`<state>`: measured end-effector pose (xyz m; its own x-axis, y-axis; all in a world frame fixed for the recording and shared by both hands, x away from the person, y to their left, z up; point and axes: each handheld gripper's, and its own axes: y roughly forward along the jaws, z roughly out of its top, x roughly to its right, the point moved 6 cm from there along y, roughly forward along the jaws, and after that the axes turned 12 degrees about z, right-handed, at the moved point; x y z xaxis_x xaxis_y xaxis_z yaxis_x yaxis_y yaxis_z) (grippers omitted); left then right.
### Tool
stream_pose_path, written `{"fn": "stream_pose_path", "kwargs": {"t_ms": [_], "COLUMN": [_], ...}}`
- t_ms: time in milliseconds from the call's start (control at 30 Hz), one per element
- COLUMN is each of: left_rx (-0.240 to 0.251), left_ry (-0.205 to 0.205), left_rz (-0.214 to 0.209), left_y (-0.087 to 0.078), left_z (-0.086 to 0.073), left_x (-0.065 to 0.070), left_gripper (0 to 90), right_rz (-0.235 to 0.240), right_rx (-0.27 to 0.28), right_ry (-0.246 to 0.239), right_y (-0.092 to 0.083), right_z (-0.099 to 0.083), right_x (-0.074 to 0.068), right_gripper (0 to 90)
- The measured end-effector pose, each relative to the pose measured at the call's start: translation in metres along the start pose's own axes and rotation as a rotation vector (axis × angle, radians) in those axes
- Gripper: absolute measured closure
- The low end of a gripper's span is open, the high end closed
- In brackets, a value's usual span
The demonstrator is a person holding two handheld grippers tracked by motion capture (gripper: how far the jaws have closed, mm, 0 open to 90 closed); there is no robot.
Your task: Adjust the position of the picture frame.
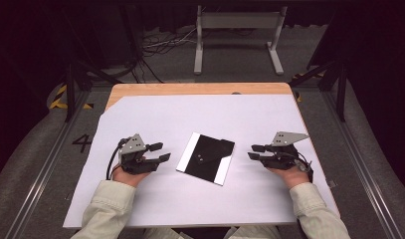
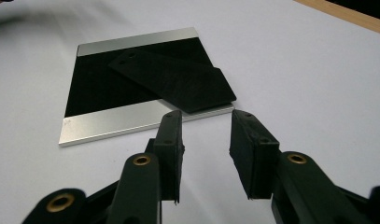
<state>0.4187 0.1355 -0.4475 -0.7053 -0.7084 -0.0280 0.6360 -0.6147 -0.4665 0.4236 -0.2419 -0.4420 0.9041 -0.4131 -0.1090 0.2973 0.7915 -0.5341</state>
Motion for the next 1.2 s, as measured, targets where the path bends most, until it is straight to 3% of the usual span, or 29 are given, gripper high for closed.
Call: {"fn": "stream_pose_path", "kwargs": {"t_ms": [200,300,567,833,1200], "left_rx": [-0.019,-0.028,-0.071,-0.111,-0.241], "left_ry": [-0.008,-0.01,0.011,0.019,0.013], "left_rz": [-0.037,-0.072,-0.088,-0.108,-0.122], "left_y": [-0.003,-0.004,0.001,0.007,0.023], "left_z": [0.003,0.004,0.005,0.009,-0.002], "left_x": [0.006,0.007,0.012,0.018,0.021], "left_gripper": [58.2,66.7,89.8,90.0,90.0], "right_rz": [0.007,0.007,0.008,0.01,0.033], "right_rx": [-0.003,-0.005,-0.015,-0.025,-0.041], "right_ry": [-0.009,-0.016,-0.02,-0.017,-0.025], "right_y": [-0.002,-0.003,-0.005,-0.007,-0.008], "right_z": [0.004,0.006,0.006,0.007,0.01], "right_x": [-0.002,-0.003,-0.006,-0.01,-0.018], "right_gripper": [65.1,65.1,65.6,65.3,65.0]}}
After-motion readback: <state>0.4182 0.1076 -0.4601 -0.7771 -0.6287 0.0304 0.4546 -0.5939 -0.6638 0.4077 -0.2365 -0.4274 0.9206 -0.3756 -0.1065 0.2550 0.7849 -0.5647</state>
